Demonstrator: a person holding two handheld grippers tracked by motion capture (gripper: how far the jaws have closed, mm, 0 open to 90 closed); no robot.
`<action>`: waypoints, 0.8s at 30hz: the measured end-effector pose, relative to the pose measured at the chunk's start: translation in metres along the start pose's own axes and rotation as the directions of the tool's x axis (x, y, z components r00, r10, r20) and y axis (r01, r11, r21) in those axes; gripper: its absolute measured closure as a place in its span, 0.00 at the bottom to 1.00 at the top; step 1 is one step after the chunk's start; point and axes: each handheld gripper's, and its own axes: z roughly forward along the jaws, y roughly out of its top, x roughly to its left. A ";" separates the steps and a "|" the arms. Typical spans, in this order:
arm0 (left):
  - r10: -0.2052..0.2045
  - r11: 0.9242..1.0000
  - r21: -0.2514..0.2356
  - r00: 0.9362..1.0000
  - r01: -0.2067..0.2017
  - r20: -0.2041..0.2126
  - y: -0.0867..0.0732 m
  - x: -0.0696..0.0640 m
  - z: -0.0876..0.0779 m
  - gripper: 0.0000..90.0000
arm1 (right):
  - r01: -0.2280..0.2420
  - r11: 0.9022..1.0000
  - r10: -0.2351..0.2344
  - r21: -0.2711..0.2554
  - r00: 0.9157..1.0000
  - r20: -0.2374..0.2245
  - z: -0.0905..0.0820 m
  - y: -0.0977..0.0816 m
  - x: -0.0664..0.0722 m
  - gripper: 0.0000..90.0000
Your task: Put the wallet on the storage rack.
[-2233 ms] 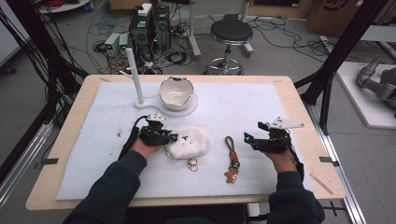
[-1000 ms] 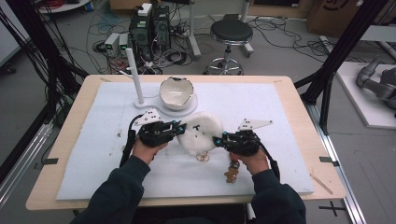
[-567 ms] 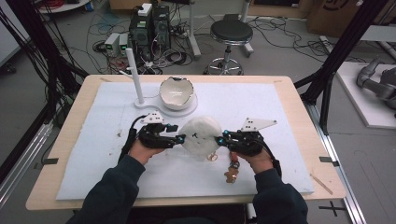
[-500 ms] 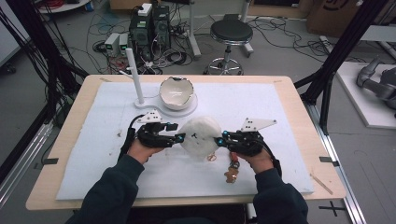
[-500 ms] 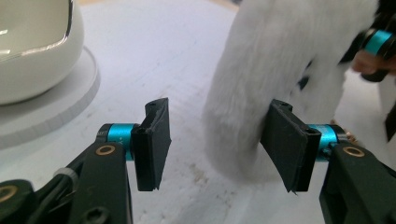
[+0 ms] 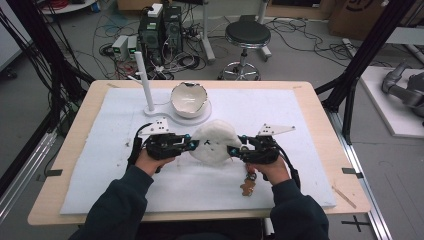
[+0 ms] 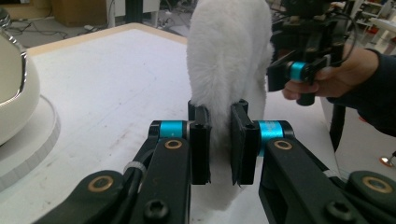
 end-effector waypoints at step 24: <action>-0.133 0.991 -0.058 0.832 0.121 -0.539 -0.033 0.040 -0.106 0.22 | 0.331 0.942 -0.335 0.060 0.937 0.103 0.040 0.093 0.010 0.86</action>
